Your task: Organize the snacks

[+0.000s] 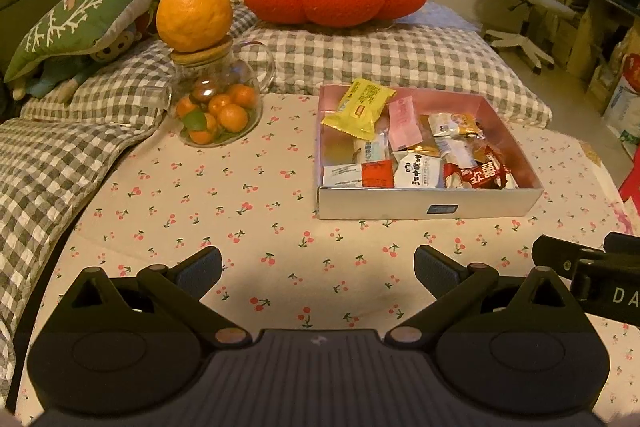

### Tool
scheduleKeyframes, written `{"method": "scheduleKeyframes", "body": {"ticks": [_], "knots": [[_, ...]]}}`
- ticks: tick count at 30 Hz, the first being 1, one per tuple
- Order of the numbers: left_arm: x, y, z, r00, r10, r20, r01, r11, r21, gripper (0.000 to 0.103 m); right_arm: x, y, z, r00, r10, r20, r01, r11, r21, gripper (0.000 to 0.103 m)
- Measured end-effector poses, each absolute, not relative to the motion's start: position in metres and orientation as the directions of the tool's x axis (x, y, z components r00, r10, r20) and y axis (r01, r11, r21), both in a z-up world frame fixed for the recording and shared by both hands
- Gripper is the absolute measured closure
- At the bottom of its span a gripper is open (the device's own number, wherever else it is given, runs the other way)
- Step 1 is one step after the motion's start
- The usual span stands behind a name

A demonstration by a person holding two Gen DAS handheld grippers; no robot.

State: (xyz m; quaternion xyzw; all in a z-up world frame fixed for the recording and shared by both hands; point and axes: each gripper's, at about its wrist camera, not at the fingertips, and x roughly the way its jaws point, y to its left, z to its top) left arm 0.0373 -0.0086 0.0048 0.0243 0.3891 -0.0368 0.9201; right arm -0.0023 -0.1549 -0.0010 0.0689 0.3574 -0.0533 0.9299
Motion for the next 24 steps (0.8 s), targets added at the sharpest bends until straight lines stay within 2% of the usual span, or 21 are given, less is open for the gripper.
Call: {"method": "scheduleKeyframes", "body": {"ticks": [24], "knots": [[0.0376,-0.0061,0.0058,0.698,-0.039,-0.715,0.076,0.997,0.020,0.000,-0.0010,-0.1536,-0.0013,0.742,-0.056,-0.668,0.151,0.985,0.084,0.011]]}}
